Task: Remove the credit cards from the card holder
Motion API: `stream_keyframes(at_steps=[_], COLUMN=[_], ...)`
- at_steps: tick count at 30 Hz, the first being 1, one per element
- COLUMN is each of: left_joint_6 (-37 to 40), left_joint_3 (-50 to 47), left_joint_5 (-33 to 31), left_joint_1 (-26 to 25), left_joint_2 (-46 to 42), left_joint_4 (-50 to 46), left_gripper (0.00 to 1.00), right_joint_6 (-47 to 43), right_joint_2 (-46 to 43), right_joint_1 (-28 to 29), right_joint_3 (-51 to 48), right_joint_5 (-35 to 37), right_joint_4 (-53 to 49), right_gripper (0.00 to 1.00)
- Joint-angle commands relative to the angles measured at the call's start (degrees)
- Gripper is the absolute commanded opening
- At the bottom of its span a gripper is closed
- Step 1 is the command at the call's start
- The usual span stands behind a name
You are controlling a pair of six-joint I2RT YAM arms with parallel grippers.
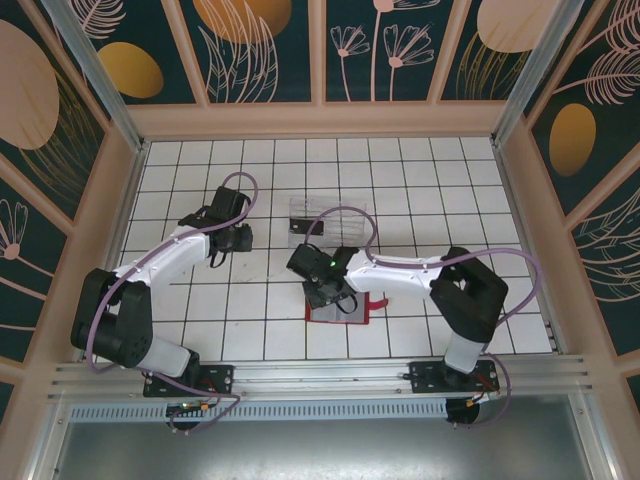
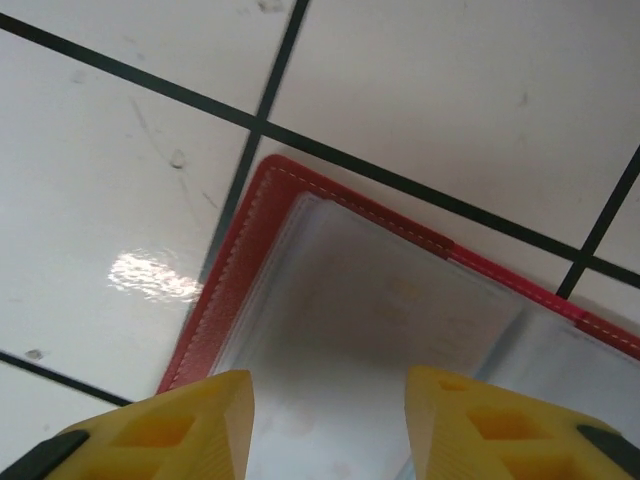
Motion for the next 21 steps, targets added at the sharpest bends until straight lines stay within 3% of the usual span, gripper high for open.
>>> stream_keyframes(at_steps=[1, 8, 21], left_joint_6=[1.0, 1.0, 0.3], left_joint_3=[-0.5, -0.6, -0.4], left_joint_5=[0.5, 0.7, 1.7], left_joint_1=[0.4, 0.4, 0.4], left_joint_2=[-0.2, 0.1, 0.2], left_joint_4=[1.0, 1.0, 0.8], left_gripper=[0.28, 0.28, 0.27], right_joint_6=[2.5, 2.4, 3.2], right_joint_2=[2.4, 4.3, 1.6], right_joint_1=[0.2, 0.3, 0.2], right_joint_3=[-0.9, -1.4, -2.0], right_joint_5=[-0.2, -0.4, 2.8], right_joint_4=[0.7, 1.0, -0.7], right_gripper=[0.46, 0.43, 0.19])
